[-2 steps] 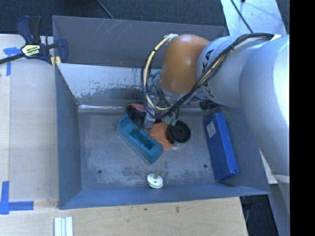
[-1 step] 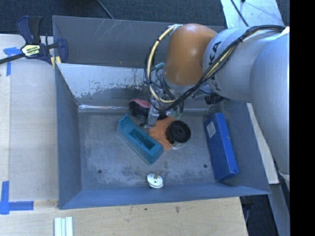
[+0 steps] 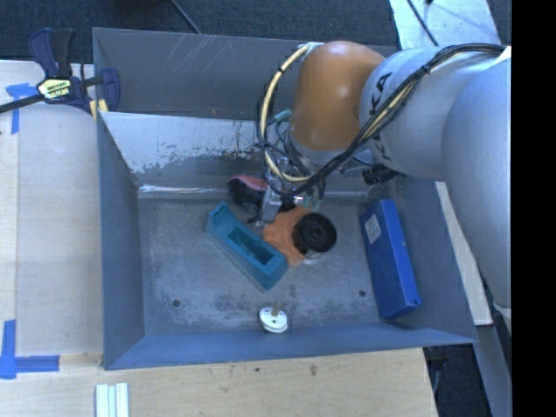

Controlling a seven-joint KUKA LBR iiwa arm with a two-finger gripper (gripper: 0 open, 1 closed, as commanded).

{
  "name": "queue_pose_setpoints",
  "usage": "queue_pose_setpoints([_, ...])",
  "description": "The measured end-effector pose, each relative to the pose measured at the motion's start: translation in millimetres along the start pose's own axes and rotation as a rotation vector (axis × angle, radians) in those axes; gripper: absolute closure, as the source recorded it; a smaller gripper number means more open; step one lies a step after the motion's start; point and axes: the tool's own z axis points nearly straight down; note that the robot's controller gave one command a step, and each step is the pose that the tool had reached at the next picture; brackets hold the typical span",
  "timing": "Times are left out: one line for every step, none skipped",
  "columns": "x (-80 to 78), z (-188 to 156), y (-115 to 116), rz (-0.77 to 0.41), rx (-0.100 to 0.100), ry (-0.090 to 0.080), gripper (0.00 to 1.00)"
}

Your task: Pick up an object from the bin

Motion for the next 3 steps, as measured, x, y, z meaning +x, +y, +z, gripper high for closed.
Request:
queue_pose_setpoints([-2.1, -11, 0, 0.002, 0.000, -0.001, 1.00])
queue_pose_setpoints([-1.2, -27, -1, 0.003, -0.001, -0.003, 1.00])
queue_pose_setpoints([-3.9, -59, -1, 0.004, 0.000, -0.002, 1.00])
